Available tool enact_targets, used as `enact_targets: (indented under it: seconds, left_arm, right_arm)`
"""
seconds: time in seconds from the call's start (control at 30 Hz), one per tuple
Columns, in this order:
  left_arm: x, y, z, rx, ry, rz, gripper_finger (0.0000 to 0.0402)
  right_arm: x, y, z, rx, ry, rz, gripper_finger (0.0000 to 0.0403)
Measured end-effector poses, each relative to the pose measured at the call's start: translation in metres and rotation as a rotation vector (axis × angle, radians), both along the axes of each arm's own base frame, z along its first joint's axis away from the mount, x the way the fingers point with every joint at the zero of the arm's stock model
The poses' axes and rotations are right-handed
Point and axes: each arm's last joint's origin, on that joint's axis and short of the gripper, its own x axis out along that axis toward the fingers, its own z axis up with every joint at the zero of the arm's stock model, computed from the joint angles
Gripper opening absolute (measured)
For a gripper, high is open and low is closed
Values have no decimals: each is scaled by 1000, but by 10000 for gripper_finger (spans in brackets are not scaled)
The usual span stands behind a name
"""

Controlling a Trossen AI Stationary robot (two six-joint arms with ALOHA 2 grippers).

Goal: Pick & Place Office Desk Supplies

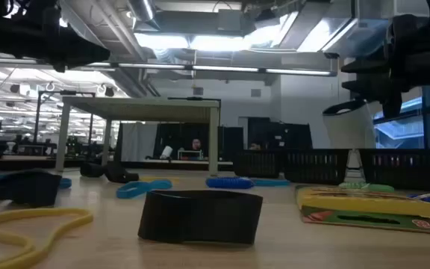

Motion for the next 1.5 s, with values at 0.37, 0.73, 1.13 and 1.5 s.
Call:
enact_targets:
  seconds: [0.37, 0.73, 1.13, 1.5]
  left_arm:
    - [0, 0, 0, 0, 0, 0, 100]
    - [0, 0, 0, -42, -26, -8, 101]
    - [9, -5, 2, 9, -14, -203, 184]
    - [35, -11, -6, -40, 53, -349, 218]
  right_arm:
    - [0, 0, 0, 0, 0, 0, 191]
    - [0, 0, 0, -12, 6, -7, 191]
    - [0, 0, 0, -73, 36, -7, 191]
    - [-1, -1, 3, -67, 2, -63, 191]
